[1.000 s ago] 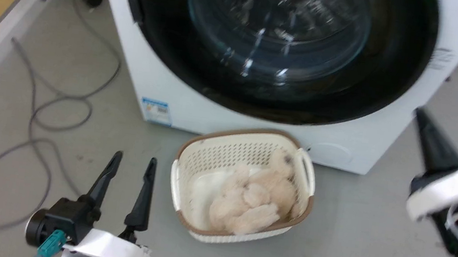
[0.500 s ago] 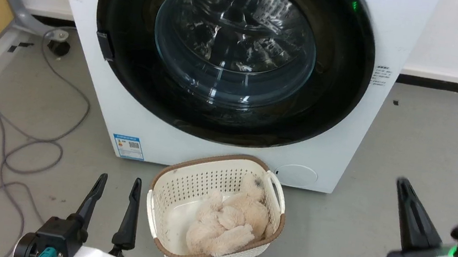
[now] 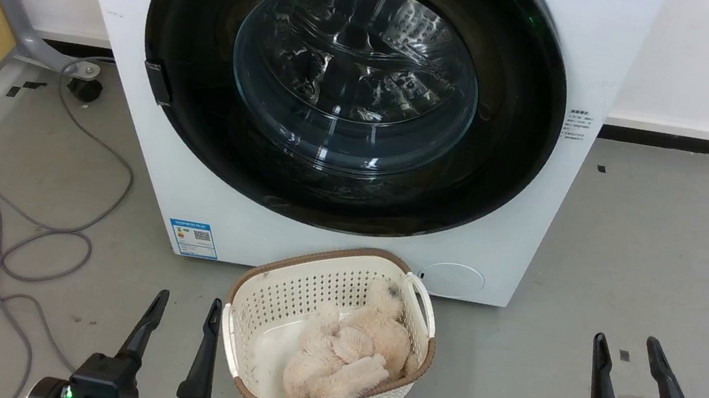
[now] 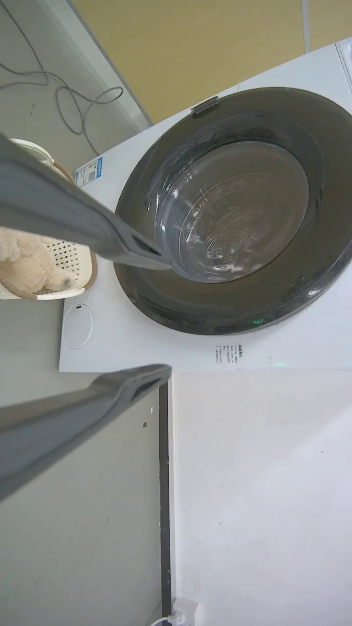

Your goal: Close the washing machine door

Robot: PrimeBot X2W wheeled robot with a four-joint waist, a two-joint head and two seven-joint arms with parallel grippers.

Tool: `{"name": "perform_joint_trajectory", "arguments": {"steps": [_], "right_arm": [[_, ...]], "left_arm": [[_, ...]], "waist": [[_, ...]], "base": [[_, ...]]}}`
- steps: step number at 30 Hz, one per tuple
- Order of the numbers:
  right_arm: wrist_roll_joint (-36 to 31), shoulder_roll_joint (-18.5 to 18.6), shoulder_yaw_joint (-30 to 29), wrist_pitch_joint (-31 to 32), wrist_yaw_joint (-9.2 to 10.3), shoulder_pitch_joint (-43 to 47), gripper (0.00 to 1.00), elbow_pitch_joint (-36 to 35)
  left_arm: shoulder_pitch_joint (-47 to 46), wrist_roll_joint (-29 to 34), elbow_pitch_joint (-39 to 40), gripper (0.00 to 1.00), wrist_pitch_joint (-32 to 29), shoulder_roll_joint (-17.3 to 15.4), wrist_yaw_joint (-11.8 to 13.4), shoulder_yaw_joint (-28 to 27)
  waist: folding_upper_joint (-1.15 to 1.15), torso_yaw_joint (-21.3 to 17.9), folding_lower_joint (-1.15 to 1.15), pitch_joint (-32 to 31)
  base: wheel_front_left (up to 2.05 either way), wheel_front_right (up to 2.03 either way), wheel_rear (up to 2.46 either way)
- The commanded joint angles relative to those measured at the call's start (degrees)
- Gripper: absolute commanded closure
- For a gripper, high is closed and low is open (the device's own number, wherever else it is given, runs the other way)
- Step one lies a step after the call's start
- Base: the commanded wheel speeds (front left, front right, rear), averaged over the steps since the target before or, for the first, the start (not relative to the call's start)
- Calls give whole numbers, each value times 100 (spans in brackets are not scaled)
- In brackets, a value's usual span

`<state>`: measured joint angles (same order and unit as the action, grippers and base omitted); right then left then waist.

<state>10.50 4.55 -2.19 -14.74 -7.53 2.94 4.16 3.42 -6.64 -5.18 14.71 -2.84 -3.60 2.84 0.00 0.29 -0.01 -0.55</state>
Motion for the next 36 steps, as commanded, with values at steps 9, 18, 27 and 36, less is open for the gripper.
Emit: {"name": "perform_joint_trajectory", "arguments": {"steps": [9, 18, 27, 36], "right_arm": [[-79, -134, -85, -26, 4, 170, 0, -38], [-59, -157, -41, -26, 4, 154, 0, 0], [-92, -125, -43, 62, -1, 101, 100, -17], [-164, -128, -24, 168, -1, 71, 100, -47]], "left_arm": [[101, 68, -46, 0, 29, -4, 113, 74], [103, -191, -72, 0, 29, -4, 170, 79], [30, -169, -44, 100, -63, 1, 155, 65], [2, -106, -2, 100, -169, 1, 171, 39]], "waist": [[0, 46, 1, -10], [0, 88, 1, -17], [0, 84, 1, -14], [0, 75, 1, -9]], "base": [[0, 0, 0], [0, 0, 0], [0, 0, 0], [0, 0, 0]]}}
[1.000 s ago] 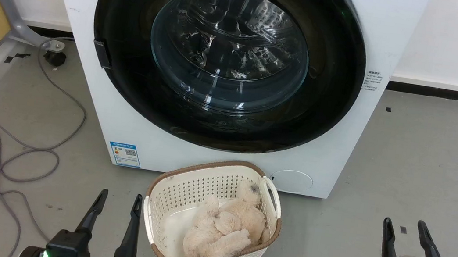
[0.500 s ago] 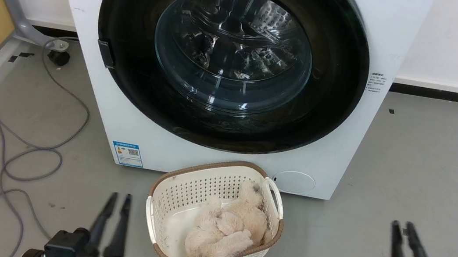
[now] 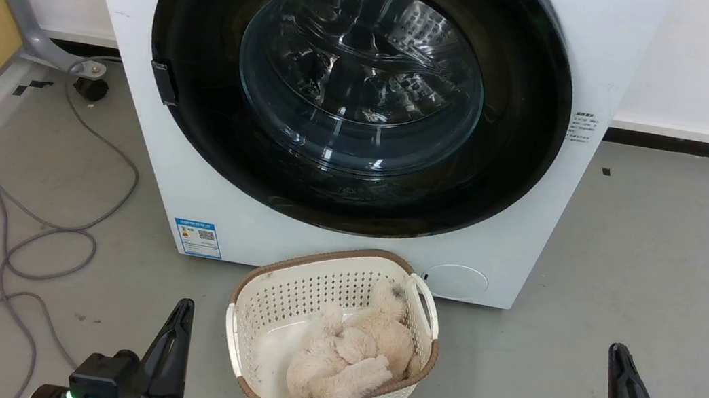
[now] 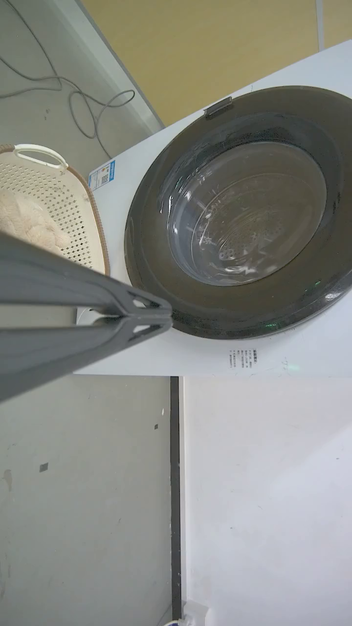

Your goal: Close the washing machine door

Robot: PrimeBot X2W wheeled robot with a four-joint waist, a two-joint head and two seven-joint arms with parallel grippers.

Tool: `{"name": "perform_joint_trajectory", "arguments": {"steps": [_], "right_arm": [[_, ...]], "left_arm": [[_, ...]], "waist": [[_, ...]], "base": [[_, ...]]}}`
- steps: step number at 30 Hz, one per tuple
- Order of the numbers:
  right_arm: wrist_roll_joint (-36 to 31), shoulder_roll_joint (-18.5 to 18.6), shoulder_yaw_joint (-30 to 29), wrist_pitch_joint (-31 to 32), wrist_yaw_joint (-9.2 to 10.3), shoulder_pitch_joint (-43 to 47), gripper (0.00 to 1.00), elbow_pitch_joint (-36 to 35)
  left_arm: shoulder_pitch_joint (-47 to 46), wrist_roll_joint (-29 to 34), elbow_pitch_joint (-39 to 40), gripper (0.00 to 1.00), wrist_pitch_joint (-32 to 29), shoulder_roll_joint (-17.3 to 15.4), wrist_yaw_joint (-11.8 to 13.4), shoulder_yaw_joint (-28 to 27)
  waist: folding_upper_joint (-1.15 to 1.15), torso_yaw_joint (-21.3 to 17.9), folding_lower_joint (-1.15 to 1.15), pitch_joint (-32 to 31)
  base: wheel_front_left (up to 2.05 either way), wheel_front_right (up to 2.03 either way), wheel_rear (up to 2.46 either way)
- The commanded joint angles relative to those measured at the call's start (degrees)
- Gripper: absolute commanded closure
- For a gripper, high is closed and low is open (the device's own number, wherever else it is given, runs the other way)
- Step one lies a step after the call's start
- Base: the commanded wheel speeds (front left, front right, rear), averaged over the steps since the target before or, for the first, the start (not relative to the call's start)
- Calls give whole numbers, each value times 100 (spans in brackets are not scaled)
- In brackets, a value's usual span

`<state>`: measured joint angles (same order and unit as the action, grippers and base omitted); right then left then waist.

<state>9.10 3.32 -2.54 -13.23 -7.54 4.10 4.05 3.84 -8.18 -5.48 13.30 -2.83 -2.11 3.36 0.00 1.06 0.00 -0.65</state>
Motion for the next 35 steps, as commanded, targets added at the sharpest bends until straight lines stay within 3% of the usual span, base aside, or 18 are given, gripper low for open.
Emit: {"name": "perform_joint_trajectory", "arguments": {"steps": [1, 35], "right_arm": [[-33, -5, 14, 29, 1, -48, 100, -39], [-303, -17, 88, 428, 2, -159, 100, -152]], "left_arm": [[-44, 55, 32, 100, -40, -1, 24, -16], [-149, 290, 191, 100, -437, -2, 82, -114]], "waist": [[0, -2, 0, 1], [0, -34, 0, 21]], "base": [[0, 0, 0], [0, 0, 0]]}}
